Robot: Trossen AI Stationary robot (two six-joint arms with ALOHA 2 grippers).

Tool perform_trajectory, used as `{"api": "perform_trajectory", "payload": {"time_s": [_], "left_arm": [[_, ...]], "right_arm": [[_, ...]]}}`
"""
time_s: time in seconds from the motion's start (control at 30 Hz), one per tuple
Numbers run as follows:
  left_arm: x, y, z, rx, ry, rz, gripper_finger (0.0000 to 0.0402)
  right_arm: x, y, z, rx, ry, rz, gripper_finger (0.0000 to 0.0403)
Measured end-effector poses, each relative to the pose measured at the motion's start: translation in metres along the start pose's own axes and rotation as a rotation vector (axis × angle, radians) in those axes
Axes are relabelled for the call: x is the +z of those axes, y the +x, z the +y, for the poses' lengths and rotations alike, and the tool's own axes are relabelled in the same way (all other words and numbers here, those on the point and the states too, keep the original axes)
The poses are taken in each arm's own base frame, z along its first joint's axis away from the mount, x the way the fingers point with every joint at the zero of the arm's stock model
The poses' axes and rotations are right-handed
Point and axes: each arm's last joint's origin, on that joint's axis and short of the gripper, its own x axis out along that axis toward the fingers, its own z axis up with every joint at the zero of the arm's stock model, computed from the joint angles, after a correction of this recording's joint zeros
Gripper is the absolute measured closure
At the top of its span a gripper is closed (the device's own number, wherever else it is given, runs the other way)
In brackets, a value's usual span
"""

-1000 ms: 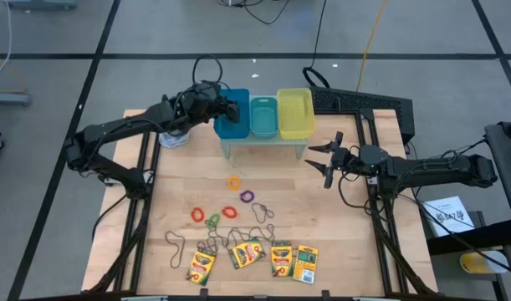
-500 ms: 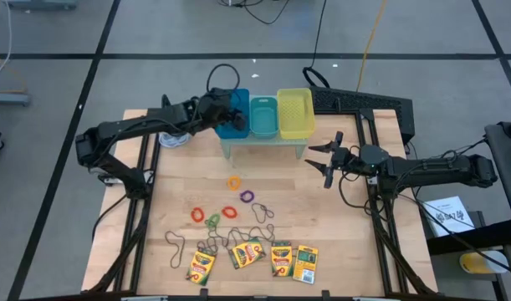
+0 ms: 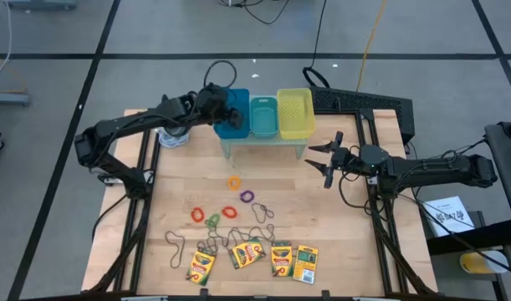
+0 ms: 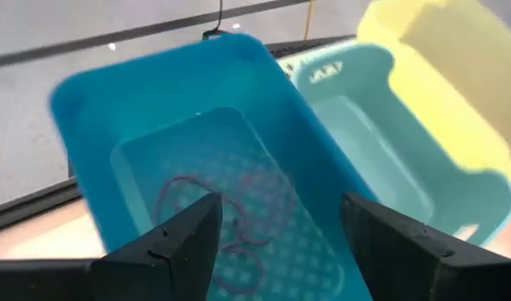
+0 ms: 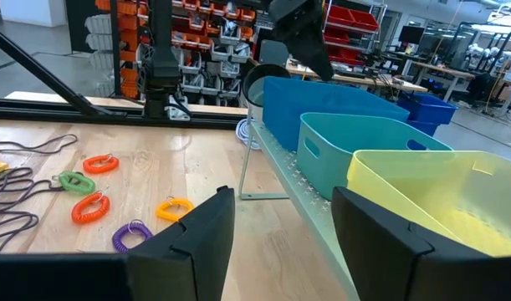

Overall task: Pick & Place Office Desk Supplies
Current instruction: Put the purple rubber band into the blue bin on the shelf, then put the yellow spring keychain into the green bin on the shelf

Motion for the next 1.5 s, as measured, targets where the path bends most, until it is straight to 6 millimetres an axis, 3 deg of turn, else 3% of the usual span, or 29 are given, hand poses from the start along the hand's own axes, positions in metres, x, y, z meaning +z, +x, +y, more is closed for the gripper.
{"api": "perform_trajectory", "payload": {"time_s": [0.2, 0.53, 0.73, 0.97, 1.1, 1.23, 1.5], "left_arm": [[0.013, -0.006, 0.0, -0.036, 0.066, -0.024, 0.0147], [0.006, -0.019, -0.035, -0.279, 0.228, -0.071, 0.0147], [-0.016, -0.054, -0.072, -0.343, 0.454, -0.178, 0.0147], [-0.05, -0.106, -0.096, -0.421, 0.639, -0.272, 0.0147], [-0.074, -0.122, -0.092, -0.512, 0.66, -0.328, 0.0147], [-0.1, -0.126, -0.075, -0.577, 0.656, -0.37, 0.0147], [-0.142, -0.111, -0.034, -0.644, 0.507, -0.378, 0.0147]], "right_arm": [[0.0, 0.0, 0.0, 0.0, 0.0, 0.0, 0.0215], [0.0, 0.0, 0.0, 0.0, 0.0, 0.001, 0.0212], [0.0, 0.0, 0.0, 0.0, 0.039, 0.003, 0.0217], [0.0, 0.0, 0.0, 0.0, 0.052, 0.003, 0.0218], [0.0, 0.0, 0.0, 0.002, 0.052, 0.003, 0.0218], [0.0, 0.0, 0.0, 0.003, 0.052, 0.004, 0.022], [-0.001, 0.0, 0.0, 0.004, 0.055, 0.01, 0.0219]]}}
